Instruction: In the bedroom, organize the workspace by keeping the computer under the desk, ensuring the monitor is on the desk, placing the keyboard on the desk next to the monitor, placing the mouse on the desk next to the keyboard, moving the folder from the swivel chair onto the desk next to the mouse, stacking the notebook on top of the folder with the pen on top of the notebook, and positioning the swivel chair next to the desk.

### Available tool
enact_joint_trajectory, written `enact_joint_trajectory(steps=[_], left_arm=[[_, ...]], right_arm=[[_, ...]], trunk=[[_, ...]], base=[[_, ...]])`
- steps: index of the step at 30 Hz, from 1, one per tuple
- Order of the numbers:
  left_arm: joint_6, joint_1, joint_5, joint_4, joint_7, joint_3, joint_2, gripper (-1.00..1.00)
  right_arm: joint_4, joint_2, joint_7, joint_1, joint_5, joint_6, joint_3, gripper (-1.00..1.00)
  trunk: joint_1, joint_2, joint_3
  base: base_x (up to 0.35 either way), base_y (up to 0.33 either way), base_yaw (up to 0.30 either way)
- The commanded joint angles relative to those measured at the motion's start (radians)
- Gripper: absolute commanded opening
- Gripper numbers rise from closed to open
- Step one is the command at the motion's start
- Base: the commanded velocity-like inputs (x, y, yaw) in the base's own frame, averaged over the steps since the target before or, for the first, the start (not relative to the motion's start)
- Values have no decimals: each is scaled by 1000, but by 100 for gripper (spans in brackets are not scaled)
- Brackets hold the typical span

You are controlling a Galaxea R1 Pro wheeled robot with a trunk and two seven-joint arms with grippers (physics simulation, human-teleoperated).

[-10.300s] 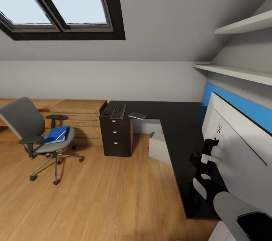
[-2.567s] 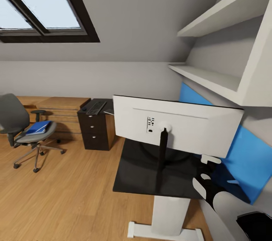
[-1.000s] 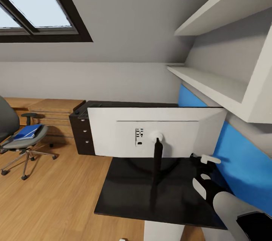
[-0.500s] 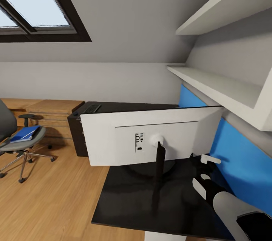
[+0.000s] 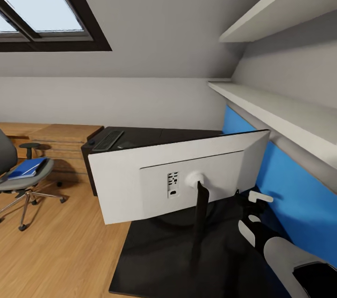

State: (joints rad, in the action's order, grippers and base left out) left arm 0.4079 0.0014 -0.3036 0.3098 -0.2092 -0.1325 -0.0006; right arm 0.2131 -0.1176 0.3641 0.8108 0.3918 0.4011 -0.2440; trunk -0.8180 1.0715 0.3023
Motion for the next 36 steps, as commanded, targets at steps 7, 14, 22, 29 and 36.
enact_joint_trajectory(steps=[7, 14, 22, 29, 36], left_arm=[[1, 0, -8, 2, -8, -8, 3, 100], [7, 0, -9, -69, -4, -8, 46, 100], [250, 0, -9, -277, 1, -10, 99, 100], [346, 32, -7, -290, 3, -11, 101, 100], [348, 51, -7, -290, 2, -12, 102, 100]], right_arm=[[0, 0, 5, 1, 7, 2, -9, 100], [1, -1, 6, 1, 7, 2, -8, 100], [2, -1, 9, 1, 7, 2, -7, 100], [1, 0, 10, 1, 7, 2, -9, 100], [1, 0, 9, 1, 7, 1, -9, 100]], trunk=[[0, 1, 1], [0, 1, 1], [0, 1, 1], [0, 1, 1], [0, 1, 1]], base=[[-17, 0, 0], [-13, 0, 0], [-1, 0, 0], [0, 0, 0], [23, 0, 0]])
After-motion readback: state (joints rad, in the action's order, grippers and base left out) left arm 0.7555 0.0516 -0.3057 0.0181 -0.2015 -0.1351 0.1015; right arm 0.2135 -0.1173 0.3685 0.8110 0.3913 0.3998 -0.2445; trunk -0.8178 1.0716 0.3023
